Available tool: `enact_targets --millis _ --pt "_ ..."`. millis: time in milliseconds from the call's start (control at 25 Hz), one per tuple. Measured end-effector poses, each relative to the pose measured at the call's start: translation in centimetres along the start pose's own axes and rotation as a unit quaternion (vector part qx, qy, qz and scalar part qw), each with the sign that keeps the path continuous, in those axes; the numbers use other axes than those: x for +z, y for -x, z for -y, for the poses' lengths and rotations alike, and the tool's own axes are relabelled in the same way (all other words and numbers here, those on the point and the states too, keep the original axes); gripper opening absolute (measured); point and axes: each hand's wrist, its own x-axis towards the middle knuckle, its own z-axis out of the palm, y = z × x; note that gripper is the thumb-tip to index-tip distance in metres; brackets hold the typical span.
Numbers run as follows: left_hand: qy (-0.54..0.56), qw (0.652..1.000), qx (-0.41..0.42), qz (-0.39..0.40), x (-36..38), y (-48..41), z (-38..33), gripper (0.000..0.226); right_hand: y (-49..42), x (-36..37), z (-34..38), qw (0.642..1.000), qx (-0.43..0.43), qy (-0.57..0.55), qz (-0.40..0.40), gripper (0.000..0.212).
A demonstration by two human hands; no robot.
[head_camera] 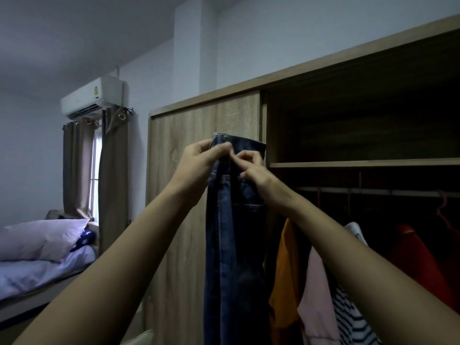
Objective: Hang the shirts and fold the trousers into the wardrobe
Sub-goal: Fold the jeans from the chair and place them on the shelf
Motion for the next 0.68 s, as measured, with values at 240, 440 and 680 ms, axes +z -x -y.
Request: enact_targets --millis 240,440,680 --pt "0.067 0.991 -0.08 -0.086 -0.8 -1.0 -0.1 0.023 2.2 -0.6 -4.1 0.972 0.037 -0.034 -0.23 0.053" --pt "-0.118 0.984 -0.118 -0.055 -2.5 -0.6 2.9 0.032 2.0 -0.4 -3.8 0.948 0.059 0.064 -0.307 0.049" --pt "-0.186 0.964 0.04 -0.186 -2.4 -0.1 4.3 0.026 6.6 0.0 -4.6 0.969 0.094 -0.002 -0.228 0.056"
